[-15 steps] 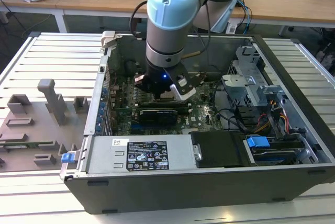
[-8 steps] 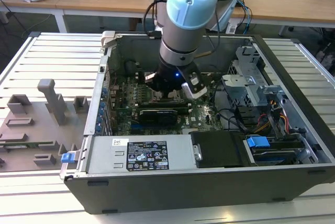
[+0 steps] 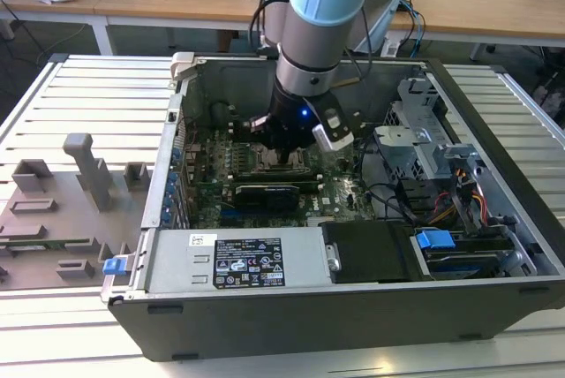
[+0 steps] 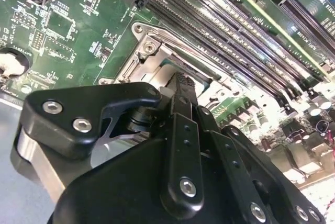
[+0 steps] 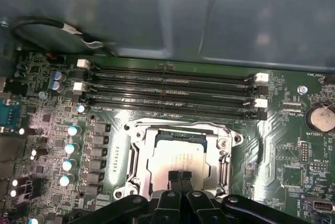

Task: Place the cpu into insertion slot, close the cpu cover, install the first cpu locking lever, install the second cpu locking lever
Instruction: 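Install the second cpu locking lever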

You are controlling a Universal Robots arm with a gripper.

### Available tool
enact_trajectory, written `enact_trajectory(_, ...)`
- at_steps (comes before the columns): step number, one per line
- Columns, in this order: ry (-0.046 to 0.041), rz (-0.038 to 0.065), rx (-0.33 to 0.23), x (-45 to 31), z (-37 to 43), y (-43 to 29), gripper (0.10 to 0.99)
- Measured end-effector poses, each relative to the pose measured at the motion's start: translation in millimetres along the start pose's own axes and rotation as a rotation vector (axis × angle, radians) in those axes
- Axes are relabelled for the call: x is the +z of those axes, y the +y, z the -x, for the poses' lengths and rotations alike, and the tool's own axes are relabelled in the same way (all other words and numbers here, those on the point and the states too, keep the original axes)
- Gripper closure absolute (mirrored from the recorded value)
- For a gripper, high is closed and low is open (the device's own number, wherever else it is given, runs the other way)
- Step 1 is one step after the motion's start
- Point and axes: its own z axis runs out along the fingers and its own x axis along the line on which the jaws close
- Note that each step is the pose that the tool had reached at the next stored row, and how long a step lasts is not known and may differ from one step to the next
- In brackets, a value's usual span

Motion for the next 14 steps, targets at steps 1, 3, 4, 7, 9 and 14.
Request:
enact_trajectory(1,0.0010,-0.010,0.001,0.3,0.2,2.1,0.980)
enact_trajectory(3,0.0035,-0.039,0.003,0.9,0.9,7.1,0.980)
enact_trajectory(4,0.0051,-0.056,0.004,1.2,1.2,9.1,0.980)
enact_trajectory(7,0.0065,-0.071,0.005,-0.7,1.2,10.8,0.980)
enact_trajectory(9,0.0064,-0.071,0.005,-10.1,0.6,12.2,0.980)
enact_trajectory(14,0.0064,-0.071,0.005,-47.1,-1.7,17.4,0.980)
